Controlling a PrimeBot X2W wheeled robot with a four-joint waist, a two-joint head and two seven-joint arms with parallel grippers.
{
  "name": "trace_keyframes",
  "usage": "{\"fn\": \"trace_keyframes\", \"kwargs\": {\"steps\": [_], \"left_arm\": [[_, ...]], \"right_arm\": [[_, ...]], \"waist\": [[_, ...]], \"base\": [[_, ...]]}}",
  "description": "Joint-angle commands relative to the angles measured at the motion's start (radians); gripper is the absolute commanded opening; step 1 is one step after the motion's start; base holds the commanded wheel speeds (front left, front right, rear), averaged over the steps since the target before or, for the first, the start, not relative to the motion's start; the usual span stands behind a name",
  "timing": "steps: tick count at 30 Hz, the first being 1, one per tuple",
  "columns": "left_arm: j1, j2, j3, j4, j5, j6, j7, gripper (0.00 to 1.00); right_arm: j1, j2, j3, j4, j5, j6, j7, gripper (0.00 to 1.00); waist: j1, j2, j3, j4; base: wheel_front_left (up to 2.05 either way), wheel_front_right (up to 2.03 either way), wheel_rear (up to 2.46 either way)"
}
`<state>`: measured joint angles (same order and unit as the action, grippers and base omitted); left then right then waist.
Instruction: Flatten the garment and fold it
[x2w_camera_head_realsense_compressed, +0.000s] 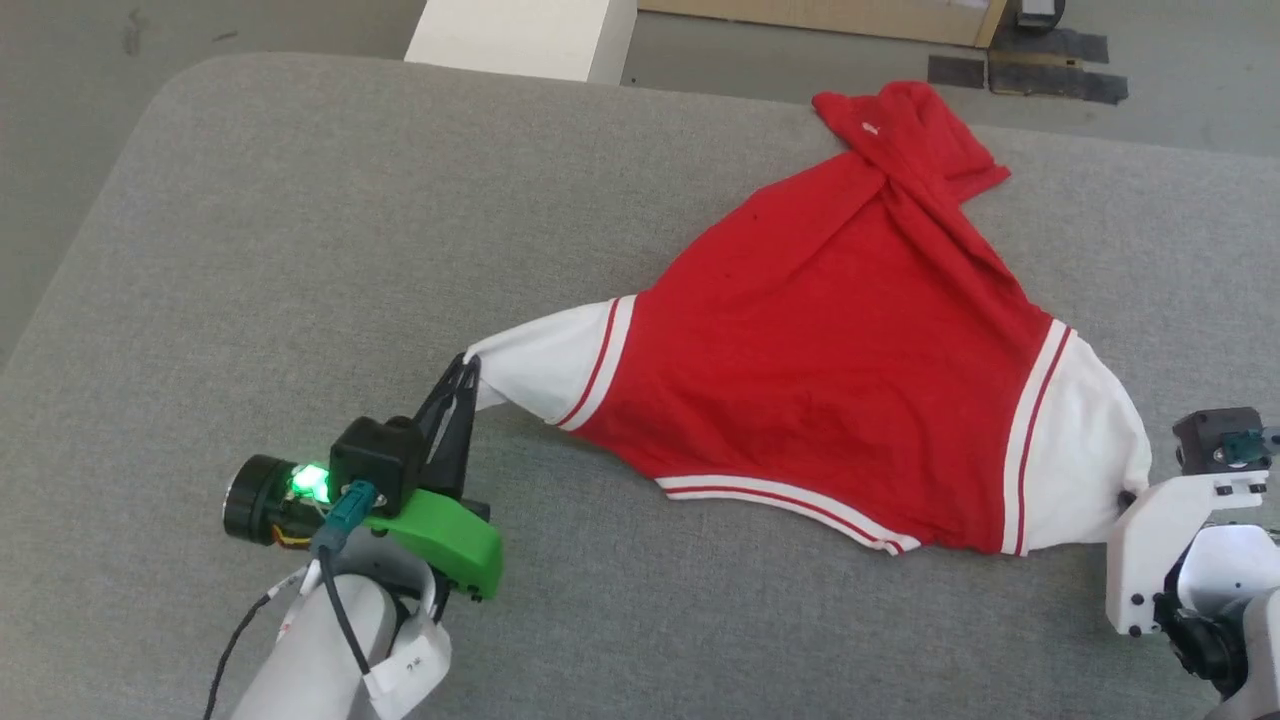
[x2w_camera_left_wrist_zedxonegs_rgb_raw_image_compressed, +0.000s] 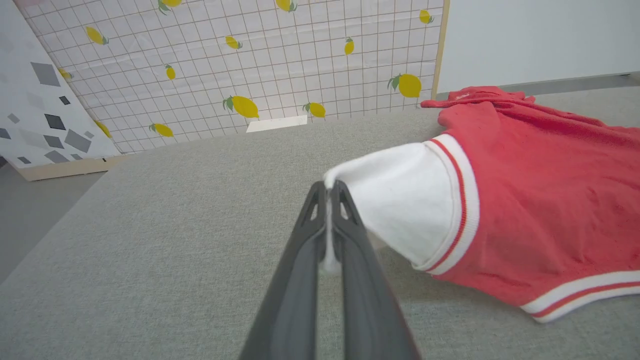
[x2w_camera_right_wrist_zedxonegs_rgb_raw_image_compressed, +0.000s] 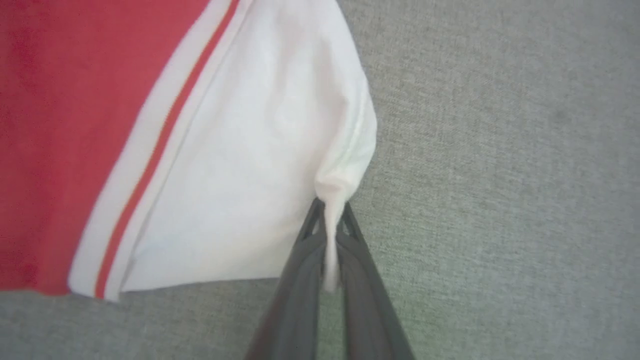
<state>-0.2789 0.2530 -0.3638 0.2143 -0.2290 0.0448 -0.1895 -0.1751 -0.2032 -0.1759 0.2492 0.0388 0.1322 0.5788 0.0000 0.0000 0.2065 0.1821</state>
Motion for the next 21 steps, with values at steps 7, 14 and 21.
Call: {"fn": "trace_keyframes", "kwargs": {"steps": [7, 14, 21], "left_arm": [[0.034, 0.057, 0.042, -0.016, -0.009, 0.011, -0.034, 0.00], [0.038, 0.118, 0.093, -0.147, -0.025, 0.019, -0.024, 0.00], [-0.027, 0.185, 0.184, -0.365, -0.063, 0.033, 0.033, 0.00]], "right_arm": [[0.020, -0.084, 0.046, -0.084, 0.119, -0.002, -0.072, 0.00], [-0.027, -0.211, 0.099, -0.283, 0.291, -0.002, -0.084, 0.00], [-0.165, -0.306, 0.090, -0.416, 0.387, -0.002, -0.089, 0.00]], "waist": [[0.0000, 0.0000, -0.121, -0.063], [0.0000, 0.0000, -0.202, -0.103], [0.0000, 0.0000, -0.243, -0.126]], "base": [[0.00, 0.00, 0.00], [0.00, 0.00, 0.00], [0.00, 0.00, 0.00]]}}
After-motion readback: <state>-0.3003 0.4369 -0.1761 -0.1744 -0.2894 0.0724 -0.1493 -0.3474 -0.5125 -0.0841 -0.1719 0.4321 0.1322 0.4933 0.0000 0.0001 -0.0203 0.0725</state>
